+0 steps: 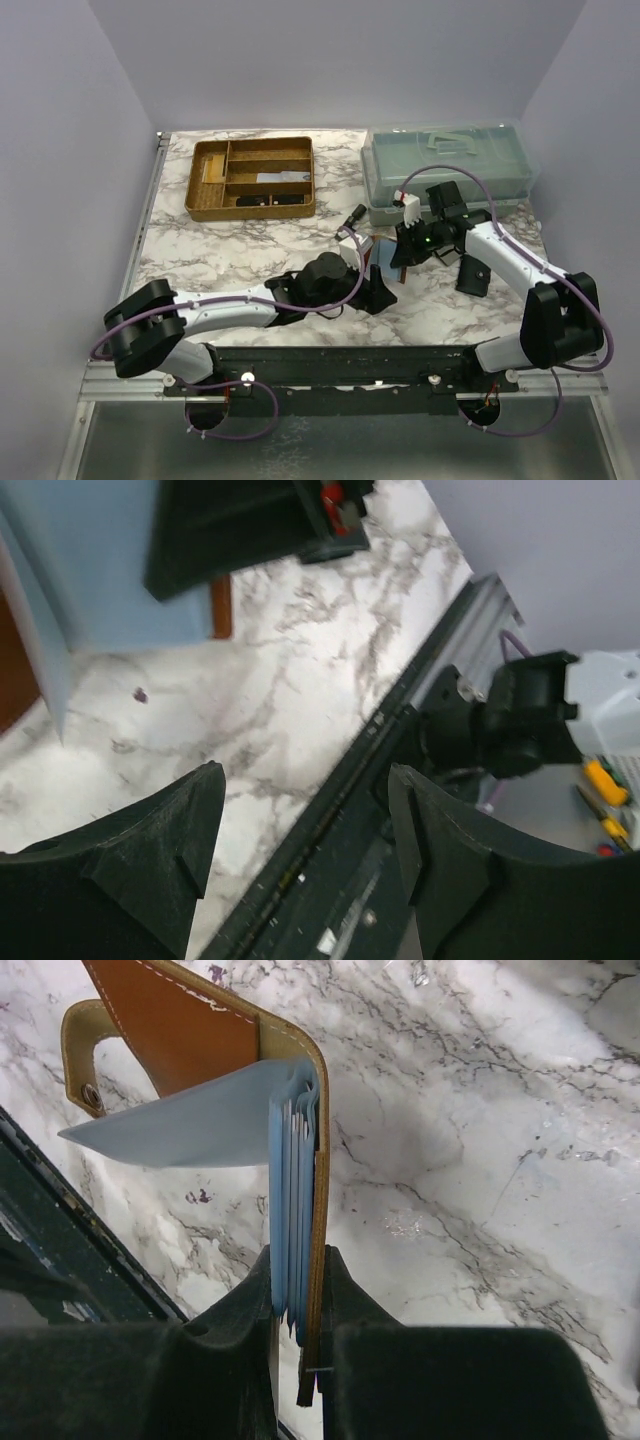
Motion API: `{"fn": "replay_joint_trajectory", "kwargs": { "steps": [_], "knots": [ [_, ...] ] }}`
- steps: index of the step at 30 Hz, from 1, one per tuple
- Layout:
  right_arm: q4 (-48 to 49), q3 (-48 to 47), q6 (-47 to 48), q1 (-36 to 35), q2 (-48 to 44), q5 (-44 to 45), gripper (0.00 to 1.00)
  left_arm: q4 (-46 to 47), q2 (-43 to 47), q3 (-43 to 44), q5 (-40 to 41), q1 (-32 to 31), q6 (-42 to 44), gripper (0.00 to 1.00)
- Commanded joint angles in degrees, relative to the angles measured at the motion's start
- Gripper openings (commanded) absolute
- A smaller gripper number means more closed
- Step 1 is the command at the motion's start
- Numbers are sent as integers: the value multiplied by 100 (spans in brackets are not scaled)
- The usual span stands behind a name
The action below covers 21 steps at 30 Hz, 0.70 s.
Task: Take the credit cards out of the card holder
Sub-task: Remove the credit card from the card holder.
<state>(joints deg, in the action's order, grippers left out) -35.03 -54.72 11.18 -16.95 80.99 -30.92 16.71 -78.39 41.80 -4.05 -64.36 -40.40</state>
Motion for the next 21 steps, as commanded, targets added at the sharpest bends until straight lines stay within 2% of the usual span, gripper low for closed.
{"fn": "replay_joint_trajectory", "kwargs": {
  "steps": [1,9,13,21],
  "knots": [
    [-89,6,-123,-45,135,-476,1,1095,-431,-61,758,-23,398,72],
    [4,-56,-46,-47,566,-557,6,1750,-1101,-117,1377,109,370,72],
    [5,-65,-39,-45,649,-601,10,2047,-1531,-166,1138,335,300,72],
    [-72,-117,33,-45,780,-934,30,2327,-2163,-142,1002,408,419,72]
  ]
}}
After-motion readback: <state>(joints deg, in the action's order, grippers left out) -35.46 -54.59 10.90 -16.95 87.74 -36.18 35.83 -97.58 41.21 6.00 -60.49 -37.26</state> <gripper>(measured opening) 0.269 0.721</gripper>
